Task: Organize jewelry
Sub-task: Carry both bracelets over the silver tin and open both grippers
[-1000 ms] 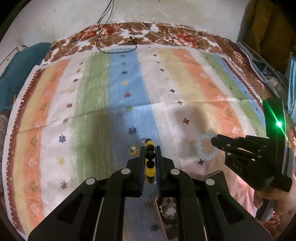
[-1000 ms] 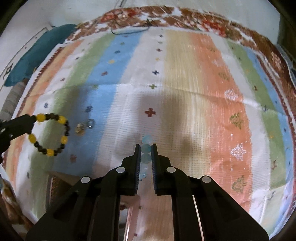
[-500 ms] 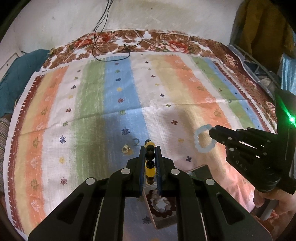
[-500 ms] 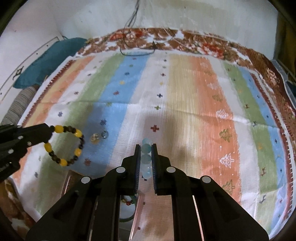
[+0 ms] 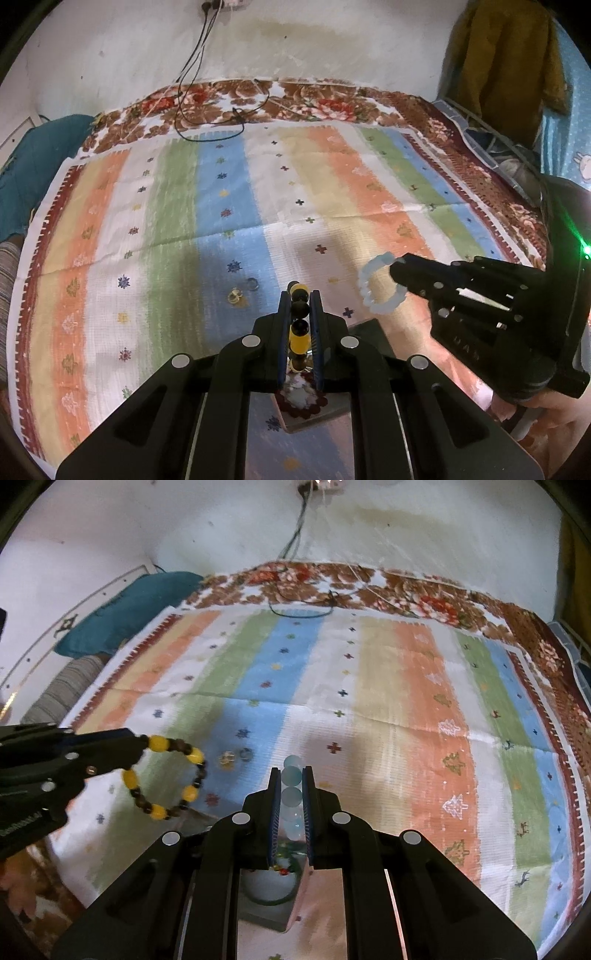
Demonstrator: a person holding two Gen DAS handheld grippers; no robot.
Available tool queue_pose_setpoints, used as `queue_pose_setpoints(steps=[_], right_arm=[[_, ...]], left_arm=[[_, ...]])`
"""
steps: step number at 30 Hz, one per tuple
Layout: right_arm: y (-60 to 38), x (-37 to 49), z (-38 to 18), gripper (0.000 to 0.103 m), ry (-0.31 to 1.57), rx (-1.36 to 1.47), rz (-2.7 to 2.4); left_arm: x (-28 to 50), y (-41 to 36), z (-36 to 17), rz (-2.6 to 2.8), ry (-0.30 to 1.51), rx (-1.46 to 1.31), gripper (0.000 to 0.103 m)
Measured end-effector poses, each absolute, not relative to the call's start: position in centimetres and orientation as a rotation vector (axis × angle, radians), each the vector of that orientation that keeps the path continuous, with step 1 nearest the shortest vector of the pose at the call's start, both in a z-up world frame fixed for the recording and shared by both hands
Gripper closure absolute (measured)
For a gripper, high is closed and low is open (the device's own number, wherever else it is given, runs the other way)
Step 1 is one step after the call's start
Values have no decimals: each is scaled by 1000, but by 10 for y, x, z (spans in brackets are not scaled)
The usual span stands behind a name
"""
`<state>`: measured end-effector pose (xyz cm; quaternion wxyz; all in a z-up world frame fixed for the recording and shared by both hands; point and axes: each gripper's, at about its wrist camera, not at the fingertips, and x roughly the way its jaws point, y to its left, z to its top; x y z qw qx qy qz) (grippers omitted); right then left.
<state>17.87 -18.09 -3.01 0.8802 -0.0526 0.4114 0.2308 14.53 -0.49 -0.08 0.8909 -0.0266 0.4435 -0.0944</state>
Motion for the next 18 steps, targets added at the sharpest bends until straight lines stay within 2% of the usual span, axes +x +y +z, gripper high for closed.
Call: queue_pose_setpoints(steps=[18], right_arm=[[-179, 132, -26, 91, 847, -100, 562]], left_arm=[[107, -10, 15, -229, 866, -83, 93]])
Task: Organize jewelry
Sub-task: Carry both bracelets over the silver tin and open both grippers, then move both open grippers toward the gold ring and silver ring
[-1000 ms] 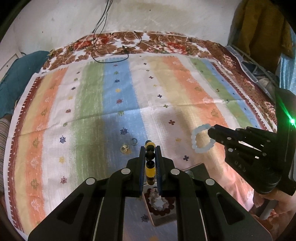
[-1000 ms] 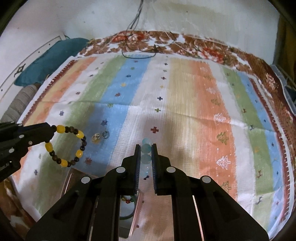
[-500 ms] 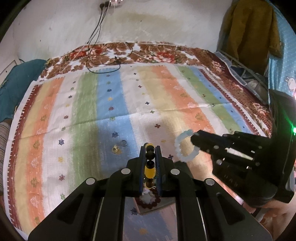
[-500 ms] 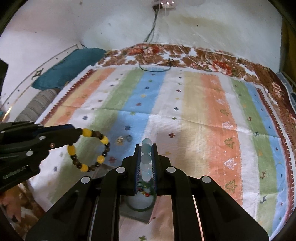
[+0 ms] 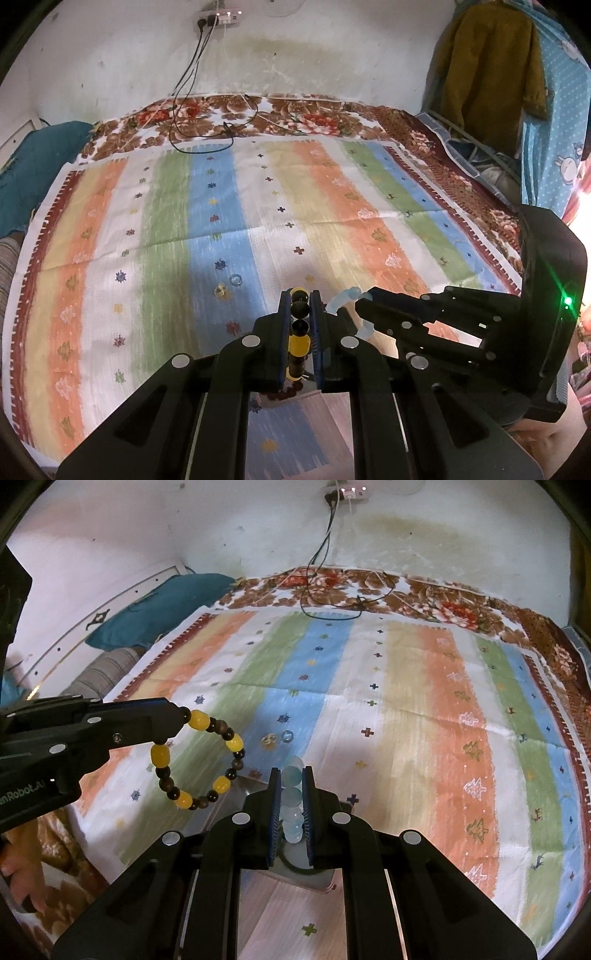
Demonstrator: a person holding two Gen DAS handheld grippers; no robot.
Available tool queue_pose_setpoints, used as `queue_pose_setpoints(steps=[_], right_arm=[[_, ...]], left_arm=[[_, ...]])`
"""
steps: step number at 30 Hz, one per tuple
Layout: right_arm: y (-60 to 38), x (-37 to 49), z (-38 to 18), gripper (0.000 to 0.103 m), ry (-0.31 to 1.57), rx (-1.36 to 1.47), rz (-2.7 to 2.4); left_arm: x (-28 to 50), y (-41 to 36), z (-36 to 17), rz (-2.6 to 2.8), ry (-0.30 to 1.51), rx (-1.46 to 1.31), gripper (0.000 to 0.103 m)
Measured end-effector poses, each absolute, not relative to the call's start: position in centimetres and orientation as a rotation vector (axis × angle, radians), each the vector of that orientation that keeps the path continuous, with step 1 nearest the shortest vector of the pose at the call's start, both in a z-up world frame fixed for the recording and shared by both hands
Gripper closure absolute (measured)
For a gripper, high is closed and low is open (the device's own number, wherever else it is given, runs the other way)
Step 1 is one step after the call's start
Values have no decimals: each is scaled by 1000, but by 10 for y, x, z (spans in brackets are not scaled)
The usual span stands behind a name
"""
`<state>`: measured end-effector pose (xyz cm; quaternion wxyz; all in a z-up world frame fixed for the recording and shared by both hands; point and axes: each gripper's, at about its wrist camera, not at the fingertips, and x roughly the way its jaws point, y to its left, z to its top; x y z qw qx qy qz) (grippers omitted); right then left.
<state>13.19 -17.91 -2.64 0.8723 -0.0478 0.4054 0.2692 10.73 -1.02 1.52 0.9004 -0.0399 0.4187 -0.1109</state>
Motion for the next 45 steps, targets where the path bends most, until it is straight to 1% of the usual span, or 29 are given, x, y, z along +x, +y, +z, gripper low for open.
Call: queue_pose_setpoints(steps=[7, 8, 9, 10, 11, 12, 13, 15, 17, 18, 19, 20, 22, 24, 25, 26, 27, 30, 36, 40, 45], right_arm=[[-180, 132, -28, 91, 856, -93, 564], [-180, 133, -29, 90, 860, -91, 565], [-181, 134, -29, 88, 861, -84, 561], [-183, 135, -29, 73, 859, -77, 557], [-185, 137, -27, 64, 853, -62, 553], [-187, 138, -27, 57, 852, -54, 551], [-188, 140, -28, 58, 855, -47, 550], [-190, 144, -29, 57, 866, -38, 548], [-190, 148, -31, 55, 876, -41, 562], [-189, 151, -33, 51, 881, -53, 570], [-189, 153, -34, 48, 881, -61, 571], [-188, 156, -35, 48, 880, -79, 570], [-186, 162, -37, 42, 875, -104, 569], [-183, 168, -40, 40, 873, -136, 567], [-181, 170, -41, 39, 871, -155, 567], [-179, 172, -43, 38, 869, -173, 568], [-177, 174, -44, 35, 868, -194, 571], [-170, 176, -48, 32, 869, -245, 592], [-155, 180, -55, 26, 871, -335, 649], [-145, 187, -63, 26, 872, -413, 644], [-136, 195, -70, 26, 868, -470, 676]], left_arm=[[105, -8, 10, -235, 884, -109, 93], [105, -8, 9, -236, 887, -113, 93], [105, -7, 8, -232, 886, -114, 93], [106, -5, 8, -227, 886, -114, 88], [107, -3, 8, -223, 885, -120, 80], [107, -1, 8, -219, 883, -127, 78], [108, 1, 8, -215, 884, -130, 77], [110, 6, 6, -208, 890, -137, 71], [112, 13, 4, -209, 895, -147, 55], [114, 16, 3, -213, 898, -148, 50], [115, 19, 1, -218, 903, -144, 41], [118, 25, -2, -206, 903, -134, 40], [122, 35, -8, -190, 912, -136, 39], [128, 48, -16, -185, 931, -157, 36], [131, 54, -21, -183, 941, -164, 29], [133, 57, -24, -183, 947, -155, 20], [134, 57, -27, -182, 949, -130, 17], [137, 54, -34, -180, 921, -6, 13], [144, 54, -49, -214, 920, 80, 12], [146, 50, -63, -227, 936, 159, 11], [151, 55, -71, -257, 963, 143, 11]])
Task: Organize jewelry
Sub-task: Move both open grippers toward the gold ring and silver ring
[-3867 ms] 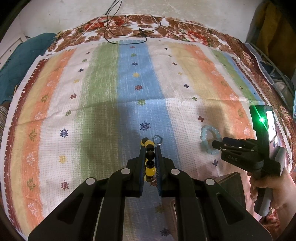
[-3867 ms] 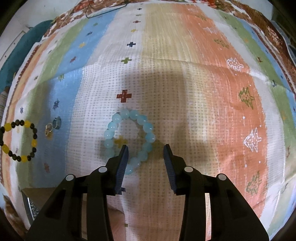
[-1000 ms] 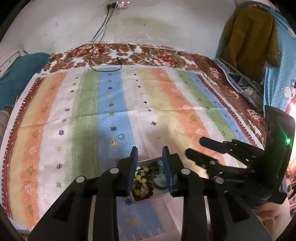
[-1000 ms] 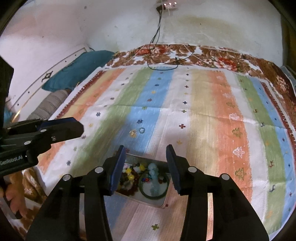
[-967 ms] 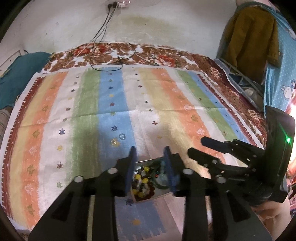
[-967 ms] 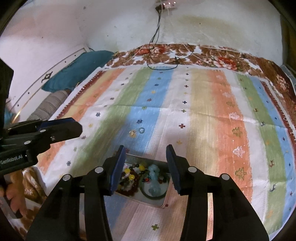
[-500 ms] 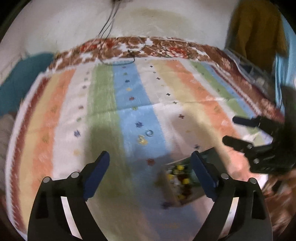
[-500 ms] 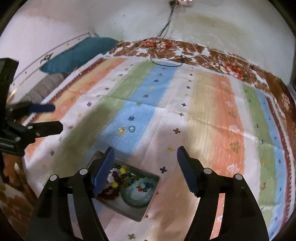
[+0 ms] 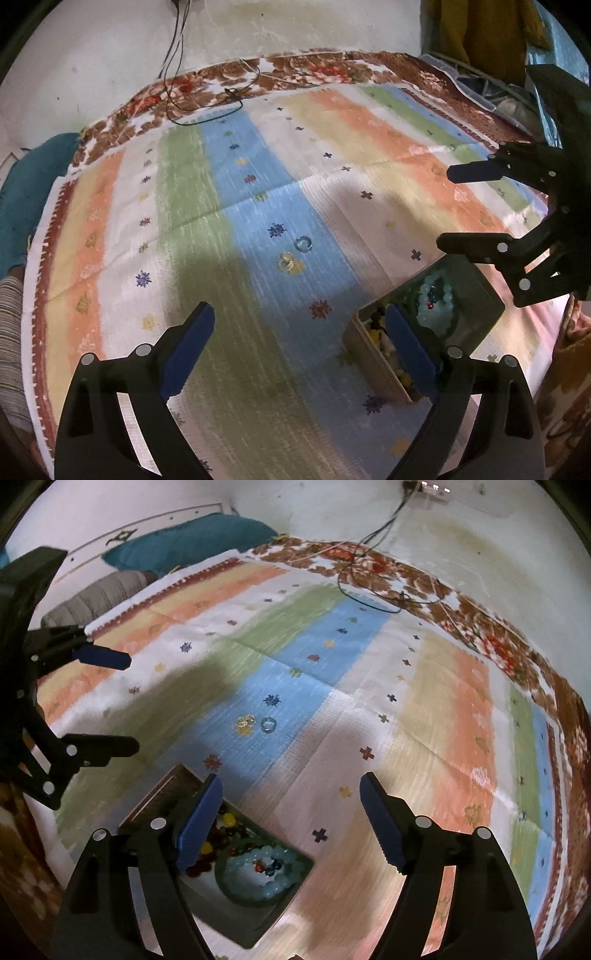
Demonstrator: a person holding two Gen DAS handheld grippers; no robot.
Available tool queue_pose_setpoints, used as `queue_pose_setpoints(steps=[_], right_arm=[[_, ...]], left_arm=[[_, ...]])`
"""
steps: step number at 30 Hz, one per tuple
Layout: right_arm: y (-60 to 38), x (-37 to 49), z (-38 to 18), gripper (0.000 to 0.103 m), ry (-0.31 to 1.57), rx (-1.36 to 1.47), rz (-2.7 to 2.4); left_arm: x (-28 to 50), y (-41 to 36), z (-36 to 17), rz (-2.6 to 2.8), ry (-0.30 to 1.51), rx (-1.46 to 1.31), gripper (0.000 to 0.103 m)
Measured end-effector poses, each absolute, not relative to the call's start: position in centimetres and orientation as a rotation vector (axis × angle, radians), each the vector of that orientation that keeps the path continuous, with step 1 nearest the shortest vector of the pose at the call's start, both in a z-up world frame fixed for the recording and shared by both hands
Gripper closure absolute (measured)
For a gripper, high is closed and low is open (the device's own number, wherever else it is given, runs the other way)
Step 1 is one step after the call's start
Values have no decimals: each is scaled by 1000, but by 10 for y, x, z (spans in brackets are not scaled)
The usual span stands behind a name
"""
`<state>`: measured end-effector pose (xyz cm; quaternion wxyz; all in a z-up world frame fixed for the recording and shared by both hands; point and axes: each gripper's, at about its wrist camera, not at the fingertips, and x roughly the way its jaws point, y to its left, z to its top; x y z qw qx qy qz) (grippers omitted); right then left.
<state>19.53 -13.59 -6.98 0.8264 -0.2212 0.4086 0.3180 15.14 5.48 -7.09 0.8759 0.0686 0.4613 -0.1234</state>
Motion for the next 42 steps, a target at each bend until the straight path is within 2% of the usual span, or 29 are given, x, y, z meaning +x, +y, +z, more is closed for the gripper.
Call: queue_pose_setpoints(steps=[9, 12, 21, 29, 42], right_arm=[[-121, 214, -78, 26, 868, -513, 740], [-116, 222, -81, 26, 847, -547, 738], [-97, 246, -95, 26, 879, -607, 841], [-79, 259, -120, 26, 917, -704, 896], [-67, 281, -142, 26, 956, -704, 1008]], left_arm=[[164, 58, -77, -264, 1000, 175, 11], [172, 65, -81, -232, 1021, 153, 19], [182, 75, -103, -285, 1019, 159, 13], [197, 78, -123, -349, 1043, 173, 12], [222, 70, -146, -451, 1035, 257, 13]])
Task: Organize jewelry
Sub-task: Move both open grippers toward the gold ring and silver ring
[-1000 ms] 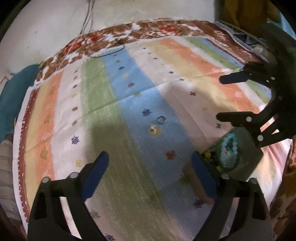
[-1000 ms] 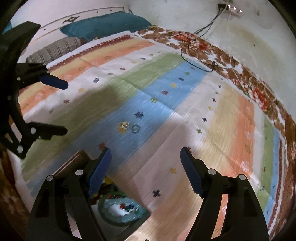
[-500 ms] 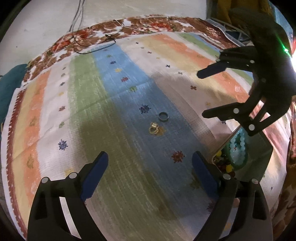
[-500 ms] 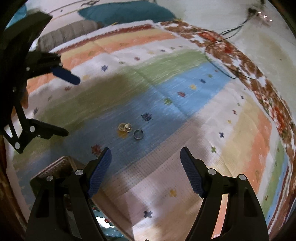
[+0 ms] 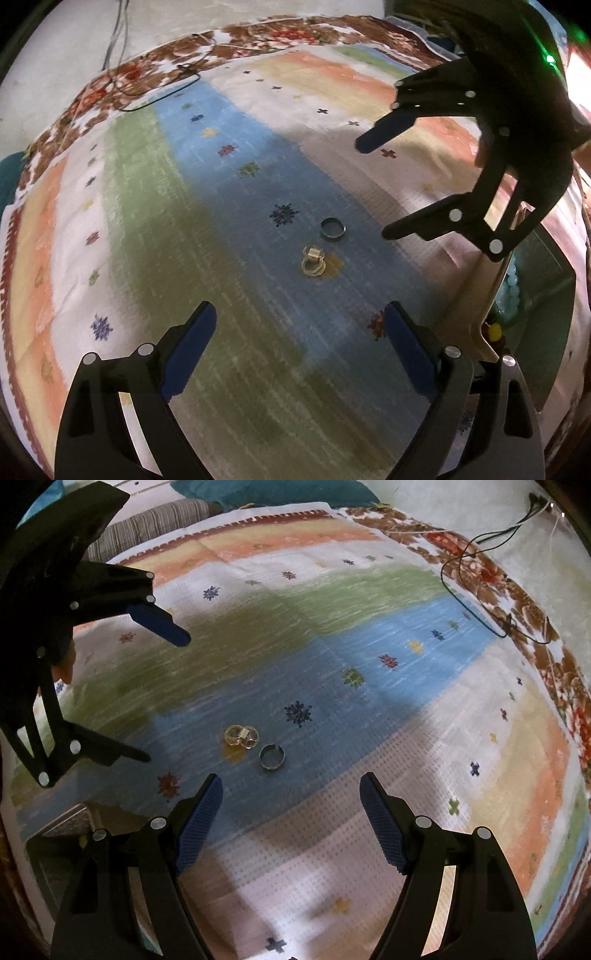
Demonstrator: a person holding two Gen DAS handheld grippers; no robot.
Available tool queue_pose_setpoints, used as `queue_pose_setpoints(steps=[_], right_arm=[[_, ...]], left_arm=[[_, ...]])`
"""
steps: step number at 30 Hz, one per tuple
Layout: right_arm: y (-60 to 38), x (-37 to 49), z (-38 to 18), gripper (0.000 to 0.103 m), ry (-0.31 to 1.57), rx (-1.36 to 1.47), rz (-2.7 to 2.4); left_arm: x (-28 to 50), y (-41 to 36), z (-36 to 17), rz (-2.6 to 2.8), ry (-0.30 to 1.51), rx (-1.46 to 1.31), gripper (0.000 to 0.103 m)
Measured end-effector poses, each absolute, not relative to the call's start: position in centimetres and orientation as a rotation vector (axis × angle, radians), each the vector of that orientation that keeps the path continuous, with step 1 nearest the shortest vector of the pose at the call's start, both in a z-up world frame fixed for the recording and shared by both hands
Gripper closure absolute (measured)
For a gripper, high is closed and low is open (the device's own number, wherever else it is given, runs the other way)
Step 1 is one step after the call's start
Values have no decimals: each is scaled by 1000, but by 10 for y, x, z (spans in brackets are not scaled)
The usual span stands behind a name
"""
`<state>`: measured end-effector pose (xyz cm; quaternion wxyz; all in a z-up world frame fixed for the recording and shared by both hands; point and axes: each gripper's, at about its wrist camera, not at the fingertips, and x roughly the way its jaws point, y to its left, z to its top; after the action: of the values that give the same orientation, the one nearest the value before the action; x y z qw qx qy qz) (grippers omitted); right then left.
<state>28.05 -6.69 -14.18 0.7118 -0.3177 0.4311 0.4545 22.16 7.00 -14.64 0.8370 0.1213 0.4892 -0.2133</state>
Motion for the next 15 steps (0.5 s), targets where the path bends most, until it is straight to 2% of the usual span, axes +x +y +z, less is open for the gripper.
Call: queue_pose_setpoints(steps=[15], right_arm=[[-56, 291, -161, 26, 1000, -687, 1132]], left_arm=[[241, 68, -164, -542, 1028, 322, 13]])
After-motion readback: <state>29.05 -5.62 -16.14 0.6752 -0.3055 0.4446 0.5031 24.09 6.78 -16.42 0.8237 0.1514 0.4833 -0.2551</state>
